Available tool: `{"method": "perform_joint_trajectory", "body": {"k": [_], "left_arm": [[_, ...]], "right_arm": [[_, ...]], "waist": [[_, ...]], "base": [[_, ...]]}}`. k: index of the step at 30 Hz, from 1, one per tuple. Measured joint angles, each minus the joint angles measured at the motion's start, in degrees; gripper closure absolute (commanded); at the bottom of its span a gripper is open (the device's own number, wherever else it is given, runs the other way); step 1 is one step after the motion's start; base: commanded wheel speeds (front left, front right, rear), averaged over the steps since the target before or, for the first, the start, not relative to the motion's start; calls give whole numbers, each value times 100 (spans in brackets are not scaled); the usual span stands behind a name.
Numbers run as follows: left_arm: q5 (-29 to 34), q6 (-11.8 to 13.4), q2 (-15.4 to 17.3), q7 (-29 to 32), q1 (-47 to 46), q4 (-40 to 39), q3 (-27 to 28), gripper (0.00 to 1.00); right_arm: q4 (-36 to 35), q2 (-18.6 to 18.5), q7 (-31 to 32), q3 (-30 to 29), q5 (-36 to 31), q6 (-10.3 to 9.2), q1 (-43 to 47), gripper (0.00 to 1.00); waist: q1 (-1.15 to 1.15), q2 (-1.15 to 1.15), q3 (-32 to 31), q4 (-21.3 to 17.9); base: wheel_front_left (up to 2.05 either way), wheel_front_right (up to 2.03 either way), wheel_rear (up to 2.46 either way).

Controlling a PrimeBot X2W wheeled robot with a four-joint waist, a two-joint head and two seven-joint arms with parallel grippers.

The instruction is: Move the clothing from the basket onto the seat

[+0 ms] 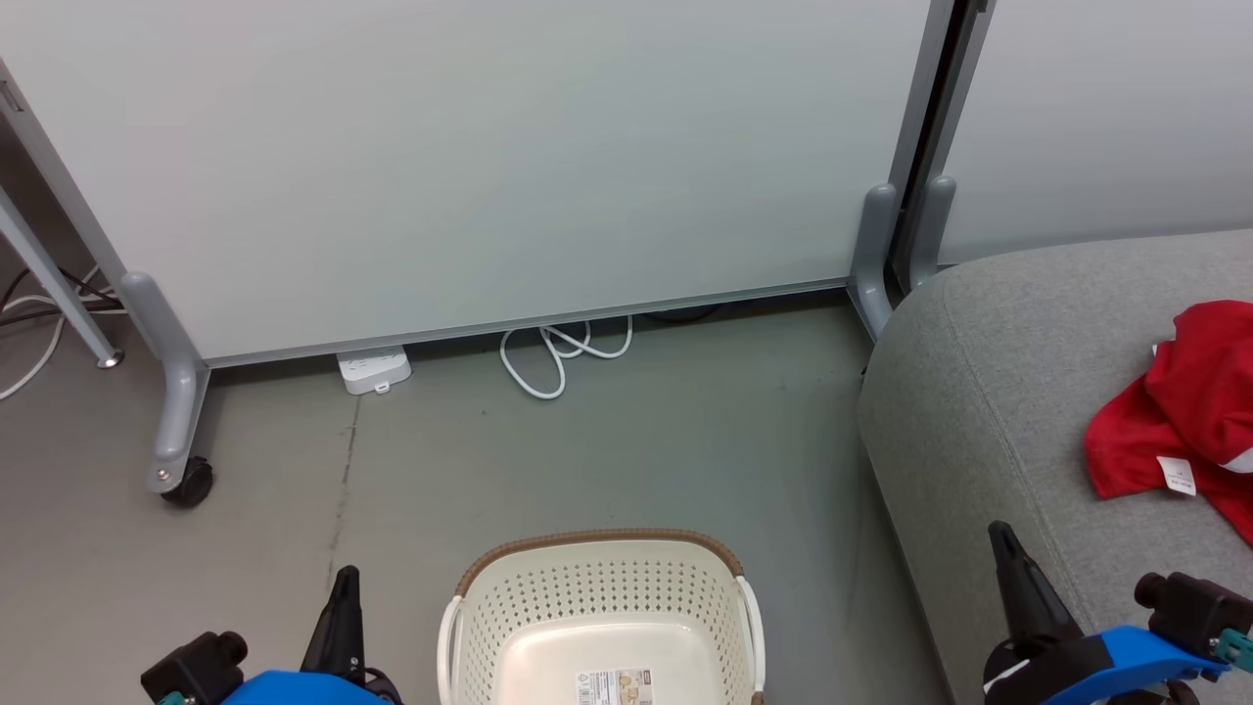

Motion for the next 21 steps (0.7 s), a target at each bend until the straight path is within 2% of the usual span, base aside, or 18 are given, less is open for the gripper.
{"method": "perform_joint_trajectory", "body": {"k": [21], "left_arm": [[-1475, 0, -94, 449, -170, -254, 369, 100]], "right_arm": [[90, 0, 214, -112, 1813, 0, -219, 100]], "waist": [[0, 0, 47, -38]], "base": [[0, 0, 0]]}}
